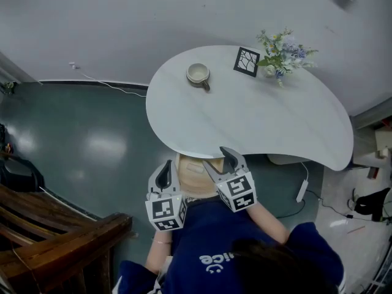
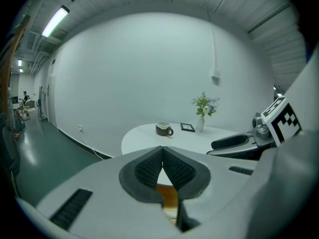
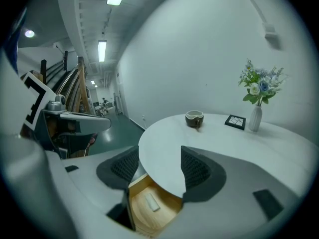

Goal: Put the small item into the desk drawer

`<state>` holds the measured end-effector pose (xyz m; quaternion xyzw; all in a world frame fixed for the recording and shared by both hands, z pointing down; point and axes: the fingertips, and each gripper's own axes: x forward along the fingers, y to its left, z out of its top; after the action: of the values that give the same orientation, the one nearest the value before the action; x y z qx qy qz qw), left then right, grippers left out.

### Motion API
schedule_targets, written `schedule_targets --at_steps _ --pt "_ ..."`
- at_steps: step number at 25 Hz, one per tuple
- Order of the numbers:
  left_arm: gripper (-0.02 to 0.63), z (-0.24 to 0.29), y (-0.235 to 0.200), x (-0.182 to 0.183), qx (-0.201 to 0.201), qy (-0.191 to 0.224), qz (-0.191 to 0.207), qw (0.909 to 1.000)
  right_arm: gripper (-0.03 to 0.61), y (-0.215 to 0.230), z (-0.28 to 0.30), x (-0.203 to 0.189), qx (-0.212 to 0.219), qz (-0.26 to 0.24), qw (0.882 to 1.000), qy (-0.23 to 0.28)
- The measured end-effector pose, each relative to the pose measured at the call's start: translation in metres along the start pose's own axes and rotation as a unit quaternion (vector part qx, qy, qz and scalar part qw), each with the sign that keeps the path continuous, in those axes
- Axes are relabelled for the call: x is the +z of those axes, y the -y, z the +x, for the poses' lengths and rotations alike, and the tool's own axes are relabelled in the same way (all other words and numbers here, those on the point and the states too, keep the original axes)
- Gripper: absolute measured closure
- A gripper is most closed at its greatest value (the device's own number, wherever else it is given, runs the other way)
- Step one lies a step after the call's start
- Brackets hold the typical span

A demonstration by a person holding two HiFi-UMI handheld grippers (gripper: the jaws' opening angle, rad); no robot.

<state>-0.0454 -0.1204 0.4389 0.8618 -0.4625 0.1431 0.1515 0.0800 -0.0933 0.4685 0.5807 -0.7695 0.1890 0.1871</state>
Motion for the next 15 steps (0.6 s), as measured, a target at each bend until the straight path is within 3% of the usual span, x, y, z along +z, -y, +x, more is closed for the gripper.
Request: schedule_targets --at_steps 5,10,15 --pt "0.611 -0.001 0.001 0.016 -0.001 0.021 0.013 0.9997 0.32 0.007 -0.01 0.027 -0.017 -0.004 0.999 0.045" --pt "0.611 0.002 0.006 0.02 -0.005 0.03 0.011 0.9995 0.328 0.014 -0.014 0.037 -0.027 -0.019 0.998 0.053" --pt "0.61 0.003 0.014 0.028 -0.011 0.043 0.014 0.9989 0.406 0.019 -0.019 0.043 -0.035 -0.028 0.997 0.067"
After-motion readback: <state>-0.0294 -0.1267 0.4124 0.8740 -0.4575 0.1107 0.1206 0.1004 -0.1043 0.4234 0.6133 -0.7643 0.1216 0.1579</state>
